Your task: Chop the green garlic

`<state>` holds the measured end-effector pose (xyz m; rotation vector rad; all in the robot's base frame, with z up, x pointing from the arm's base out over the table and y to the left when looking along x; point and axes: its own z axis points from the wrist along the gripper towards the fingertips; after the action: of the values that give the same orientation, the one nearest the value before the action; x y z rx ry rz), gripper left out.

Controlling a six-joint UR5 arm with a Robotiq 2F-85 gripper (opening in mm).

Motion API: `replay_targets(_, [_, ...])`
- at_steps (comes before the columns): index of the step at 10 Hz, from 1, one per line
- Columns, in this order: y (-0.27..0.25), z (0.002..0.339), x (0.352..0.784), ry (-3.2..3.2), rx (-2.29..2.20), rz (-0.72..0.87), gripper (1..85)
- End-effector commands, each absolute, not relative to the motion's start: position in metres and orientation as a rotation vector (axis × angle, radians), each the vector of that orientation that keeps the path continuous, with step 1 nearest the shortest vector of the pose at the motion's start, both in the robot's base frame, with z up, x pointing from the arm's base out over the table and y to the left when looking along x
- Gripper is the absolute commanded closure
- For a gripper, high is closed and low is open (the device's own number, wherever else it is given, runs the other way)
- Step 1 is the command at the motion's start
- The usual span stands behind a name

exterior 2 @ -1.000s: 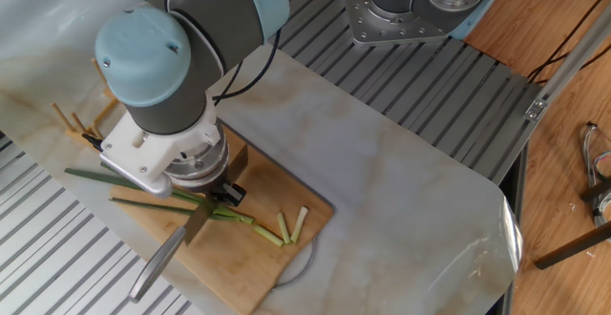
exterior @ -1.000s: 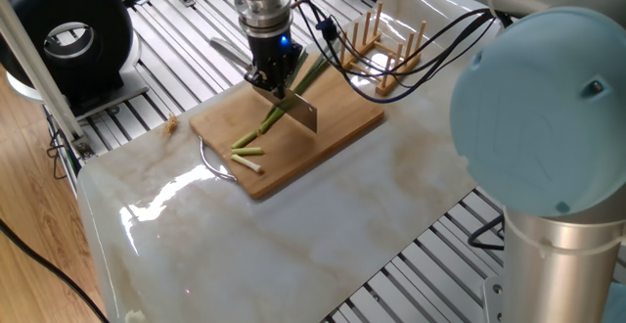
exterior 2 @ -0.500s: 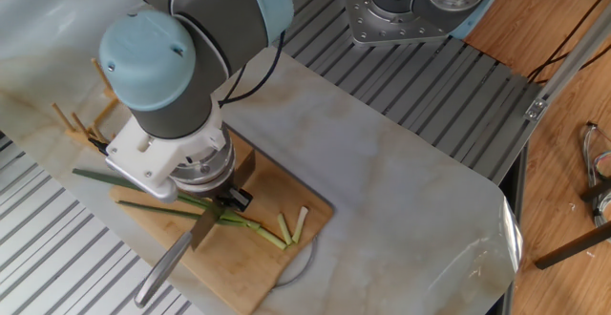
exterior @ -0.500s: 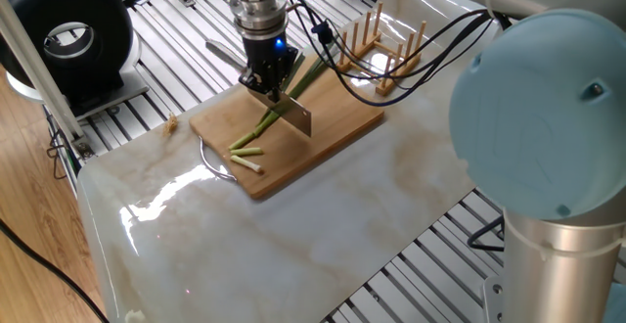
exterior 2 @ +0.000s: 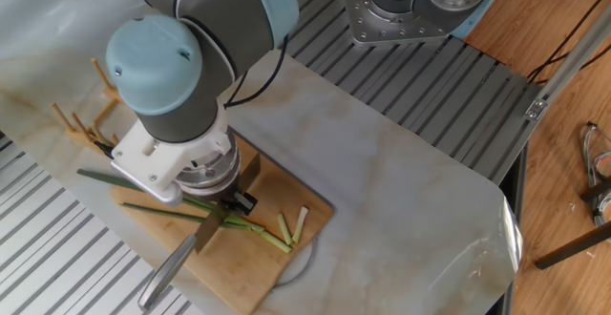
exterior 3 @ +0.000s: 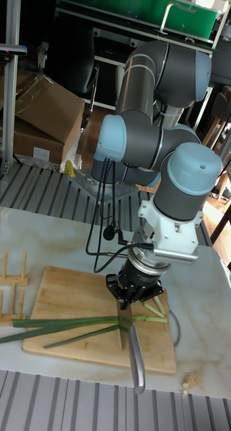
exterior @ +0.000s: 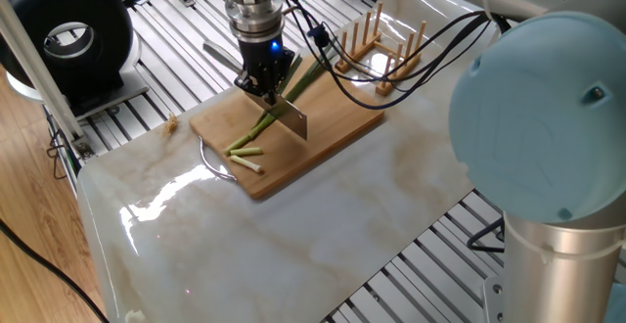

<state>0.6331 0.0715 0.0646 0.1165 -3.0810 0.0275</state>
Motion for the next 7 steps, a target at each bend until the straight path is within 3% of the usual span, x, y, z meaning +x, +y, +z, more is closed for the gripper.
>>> replay_targets(1, [0.0768,0.0661,0.6333,-3.082,0.104,0.003,84.3])
replay_targets(7, [0.0842,0.0683,0.6317,-3.078,0.09,0.012,84.3])
